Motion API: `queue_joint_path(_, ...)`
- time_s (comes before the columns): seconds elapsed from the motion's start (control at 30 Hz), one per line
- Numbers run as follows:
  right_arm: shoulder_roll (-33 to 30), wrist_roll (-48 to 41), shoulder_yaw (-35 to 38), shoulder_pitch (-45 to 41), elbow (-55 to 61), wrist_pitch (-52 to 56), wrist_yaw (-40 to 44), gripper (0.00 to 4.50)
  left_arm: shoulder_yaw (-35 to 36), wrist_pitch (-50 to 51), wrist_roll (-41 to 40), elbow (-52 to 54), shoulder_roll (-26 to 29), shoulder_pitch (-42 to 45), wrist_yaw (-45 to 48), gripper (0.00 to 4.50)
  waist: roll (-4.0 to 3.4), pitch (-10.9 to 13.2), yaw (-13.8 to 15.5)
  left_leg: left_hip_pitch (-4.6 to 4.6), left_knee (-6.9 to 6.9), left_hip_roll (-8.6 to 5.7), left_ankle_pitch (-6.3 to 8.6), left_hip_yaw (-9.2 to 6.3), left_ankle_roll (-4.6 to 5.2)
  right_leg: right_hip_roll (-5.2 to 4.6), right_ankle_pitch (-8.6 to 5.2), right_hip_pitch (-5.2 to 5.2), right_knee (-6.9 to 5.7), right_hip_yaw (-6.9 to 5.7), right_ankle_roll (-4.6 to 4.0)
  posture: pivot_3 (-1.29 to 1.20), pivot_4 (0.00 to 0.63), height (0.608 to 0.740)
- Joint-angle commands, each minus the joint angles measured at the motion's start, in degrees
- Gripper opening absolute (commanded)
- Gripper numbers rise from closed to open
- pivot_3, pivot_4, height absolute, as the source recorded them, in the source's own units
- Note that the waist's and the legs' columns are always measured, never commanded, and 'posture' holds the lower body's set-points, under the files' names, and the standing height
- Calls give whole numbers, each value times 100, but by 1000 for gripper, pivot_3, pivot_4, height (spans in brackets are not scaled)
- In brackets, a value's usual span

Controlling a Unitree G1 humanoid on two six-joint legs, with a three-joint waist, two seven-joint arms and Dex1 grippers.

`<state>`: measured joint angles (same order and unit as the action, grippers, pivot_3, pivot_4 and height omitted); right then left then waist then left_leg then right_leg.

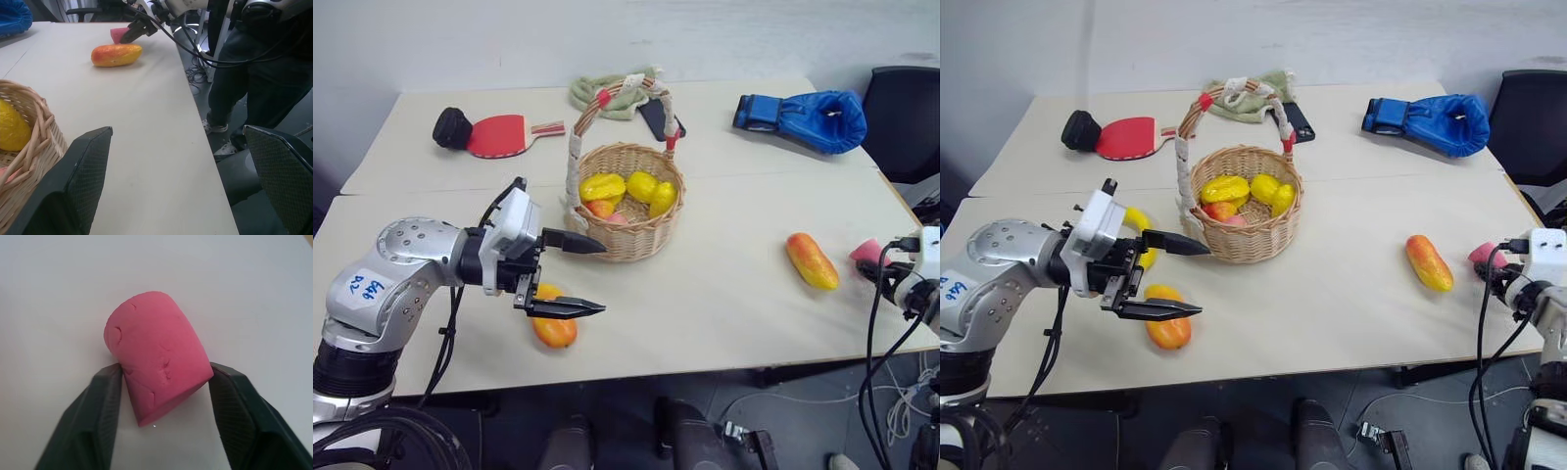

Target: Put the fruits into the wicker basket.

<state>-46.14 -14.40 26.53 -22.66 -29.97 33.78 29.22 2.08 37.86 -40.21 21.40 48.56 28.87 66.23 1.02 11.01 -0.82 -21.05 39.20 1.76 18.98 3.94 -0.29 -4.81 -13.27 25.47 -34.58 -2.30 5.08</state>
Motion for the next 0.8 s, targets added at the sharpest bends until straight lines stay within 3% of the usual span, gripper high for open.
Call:
queue_joint_path(0.03, -345, -149, 177, -71, 212, -12, 163, 4060, 193, 34, -63, 239, 129, -101, -77, 4500, 0, 0, -8, 0, 0, 0, 0, 1, 0, 0, 2, 0, 3, 2, 3, 0, 150, 740)
queue_joint_path(0.07, -396, -197, 200, -18, 340, 39, 237, 4407, 241, 58, -78, 298, 154, -178, -123, 4500, -1, 0, -14, 0, 0, 0, 0, 2, 0, -1, 3, 0, 5, 5, 6, 0, 150, 740)
queue_joint_path(0.23, -827, -629, 147, 254, 1682, 55, 1193, 4460, 942, 781, -407, 804, 255, -834, -1044, 4500, -4, 3, -64, 2, -1, 2, 1, -4, 1, 0, 4, 1, 5, 12, 7, 0, 150, 740)
queue_joint_path(0.5, -1373, -3145, -78, 693, 5040, 1348, 3558, 4460, 3182, 2914, -2309, 1670, 453, -2548, -2607, 4500, 2, 7, -59, 36, -14, 23, 10, -28, -10, 23, 2, 0, -3, 40, 4, 0, 150, 740)
queue_joint_path(0.8, -1470, -3924, -384, 488, 5978, 1460, 3691, 4460, 3849, 4316, -3575, 1736, 564, -3511, -4544, 4500, 14, 7, 79, 48, -13, 8, 24, -15, -5, 15, 4, -13, 18, 65, 8, 0, 150, 740)
